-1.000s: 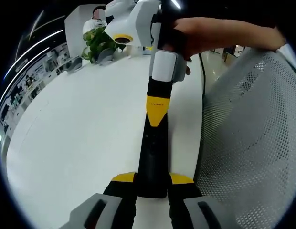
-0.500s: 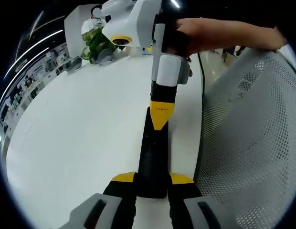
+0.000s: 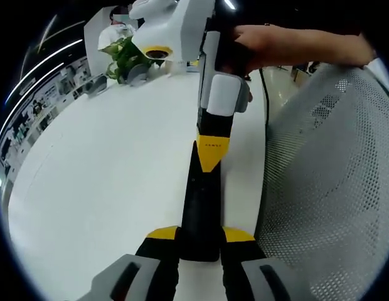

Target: Press the specified remote control buttons in sequence, fully releasing each button before pressing the next.

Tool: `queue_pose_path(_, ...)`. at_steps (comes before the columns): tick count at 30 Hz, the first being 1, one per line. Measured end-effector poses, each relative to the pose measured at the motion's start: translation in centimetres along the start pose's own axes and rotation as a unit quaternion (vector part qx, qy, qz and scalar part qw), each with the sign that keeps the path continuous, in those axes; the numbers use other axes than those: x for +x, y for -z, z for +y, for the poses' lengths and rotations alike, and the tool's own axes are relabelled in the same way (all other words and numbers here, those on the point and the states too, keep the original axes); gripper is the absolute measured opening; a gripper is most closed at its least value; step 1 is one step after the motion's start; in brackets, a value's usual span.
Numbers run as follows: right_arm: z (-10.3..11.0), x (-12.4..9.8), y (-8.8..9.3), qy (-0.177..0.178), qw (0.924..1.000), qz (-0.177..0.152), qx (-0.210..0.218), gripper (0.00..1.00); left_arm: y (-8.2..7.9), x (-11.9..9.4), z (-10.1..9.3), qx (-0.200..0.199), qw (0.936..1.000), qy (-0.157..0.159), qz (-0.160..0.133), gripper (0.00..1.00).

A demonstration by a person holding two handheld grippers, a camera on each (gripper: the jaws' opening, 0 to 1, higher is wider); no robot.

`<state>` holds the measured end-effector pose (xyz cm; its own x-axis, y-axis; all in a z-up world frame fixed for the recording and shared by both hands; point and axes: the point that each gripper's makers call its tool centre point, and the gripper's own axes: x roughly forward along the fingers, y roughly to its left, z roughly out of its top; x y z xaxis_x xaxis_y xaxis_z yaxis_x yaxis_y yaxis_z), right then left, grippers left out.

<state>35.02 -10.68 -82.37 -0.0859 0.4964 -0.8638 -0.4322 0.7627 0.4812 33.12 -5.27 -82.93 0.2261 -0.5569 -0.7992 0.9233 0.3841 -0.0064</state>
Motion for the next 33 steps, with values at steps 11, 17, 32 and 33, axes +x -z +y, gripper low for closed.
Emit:
queue_pose_path(11,0.0,-0.2,0.7,-0.005,0.9992,0.019,0.033,0.0,0.0,0.0,0.0,0.001,1.0,0.0,-0.001,0.25)
queue_pose_path(17,-0.1,-0.3,1.0,-0.004,0.9988,0.028,0.039,0.0,0.0,0.0,0.0,0.002,1.0,0.0,-0.001,0.25)
queue_pose_path(32,-0.5,-0.6,1.2,0.0,0.9983,0.034,0.047,0.0,0.0,0.0,0.0,0.001,1.0,0.001,-0.002,0.25)
queue_pose_path(33,-0.5,-0.6,1.3,-0.001,0.9981,0.035,0.05,0.0,0.0,0.0,0.0,0.001,1.0,0.001,-0.001,0.25)
